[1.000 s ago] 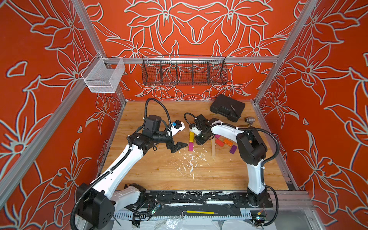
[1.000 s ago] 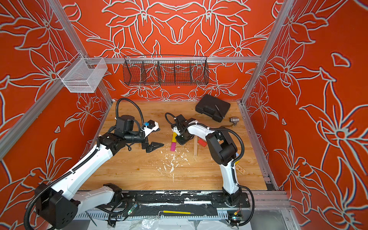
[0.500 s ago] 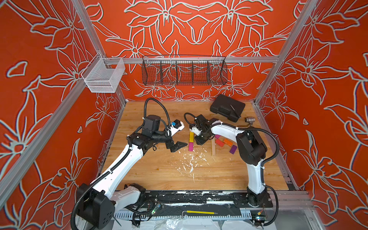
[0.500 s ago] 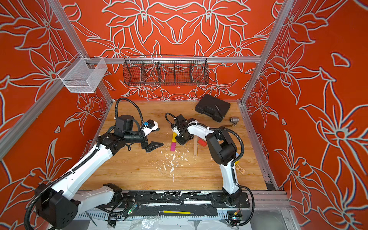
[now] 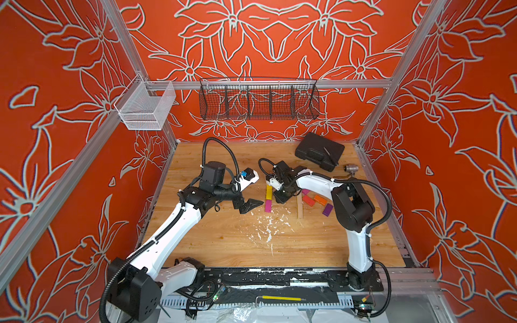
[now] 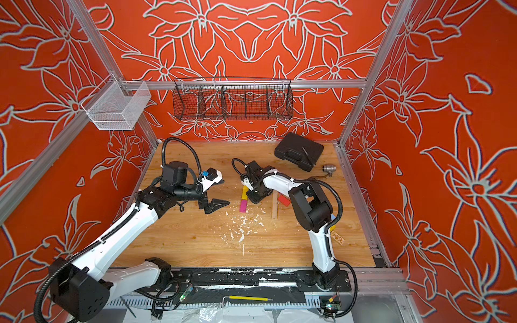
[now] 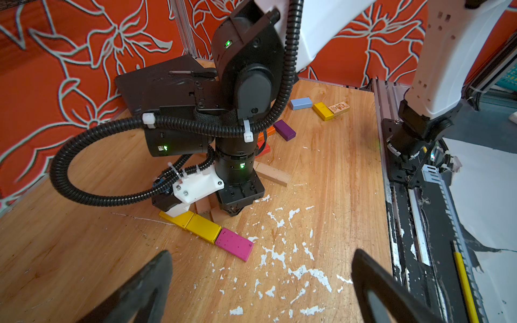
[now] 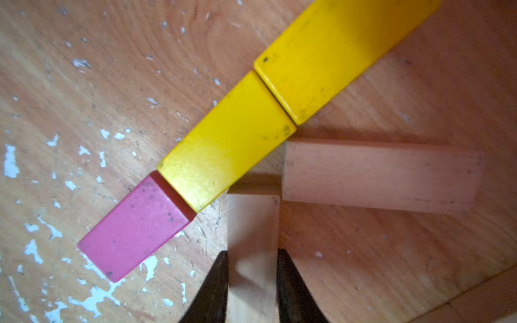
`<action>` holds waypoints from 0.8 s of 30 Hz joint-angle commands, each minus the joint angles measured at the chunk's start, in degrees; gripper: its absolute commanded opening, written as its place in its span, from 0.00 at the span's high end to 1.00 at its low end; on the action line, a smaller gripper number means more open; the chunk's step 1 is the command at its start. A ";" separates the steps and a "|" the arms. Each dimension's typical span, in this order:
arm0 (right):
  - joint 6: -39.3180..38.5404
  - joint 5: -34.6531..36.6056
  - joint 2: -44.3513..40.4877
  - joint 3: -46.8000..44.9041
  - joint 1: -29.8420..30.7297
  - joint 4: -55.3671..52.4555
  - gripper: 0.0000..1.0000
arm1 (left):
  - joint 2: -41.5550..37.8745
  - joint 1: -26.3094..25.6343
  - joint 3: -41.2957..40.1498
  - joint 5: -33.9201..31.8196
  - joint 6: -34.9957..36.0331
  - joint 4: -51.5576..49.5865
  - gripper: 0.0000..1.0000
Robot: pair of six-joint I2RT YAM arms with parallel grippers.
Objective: Assemble the letter k with building blocks
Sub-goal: Assemble the building block at the center of the board.
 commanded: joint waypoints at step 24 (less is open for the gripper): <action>12.00 12.81 -26.91 -9.94 -1.53 5.31 0.50 | 0.49 0.08 1.39 3.59 -6.54 4.21 0.00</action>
